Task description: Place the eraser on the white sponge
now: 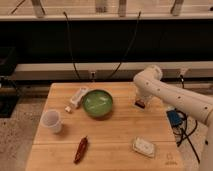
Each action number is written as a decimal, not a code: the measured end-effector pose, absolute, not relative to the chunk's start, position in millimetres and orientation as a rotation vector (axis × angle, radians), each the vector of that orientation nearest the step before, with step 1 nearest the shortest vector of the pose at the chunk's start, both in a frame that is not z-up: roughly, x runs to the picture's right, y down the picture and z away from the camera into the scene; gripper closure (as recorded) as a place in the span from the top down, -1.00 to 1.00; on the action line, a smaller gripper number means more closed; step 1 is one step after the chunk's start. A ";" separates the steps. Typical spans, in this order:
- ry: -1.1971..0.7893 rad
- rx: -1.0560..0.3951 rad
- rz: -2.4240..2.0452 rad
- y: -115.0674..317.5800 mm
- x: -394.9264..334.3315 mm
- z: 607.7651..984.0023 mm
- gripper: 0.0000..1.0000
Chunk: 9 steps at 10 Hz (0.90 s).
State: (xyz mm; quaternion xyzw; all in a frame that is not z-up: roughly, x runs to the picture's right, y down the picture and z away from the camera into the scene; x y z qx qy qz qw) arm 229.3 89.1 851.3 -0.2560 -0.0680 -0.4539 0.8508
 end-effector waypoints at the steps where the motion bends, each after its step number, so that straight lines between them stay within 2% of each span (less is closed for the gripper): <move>1: -0.148 -0.540 -0.961 92.5 228.1 849.1 -0.95; 3: -0.153 -0.542 -0.975 96.7 228.9 845.0 -0.82; 5: -0.160 -0.541 -0.987 100.4 226.3 844.1 -0.95; 9: -0.185 -0.542 -1.017 112.2 222.4 835.4 -0.97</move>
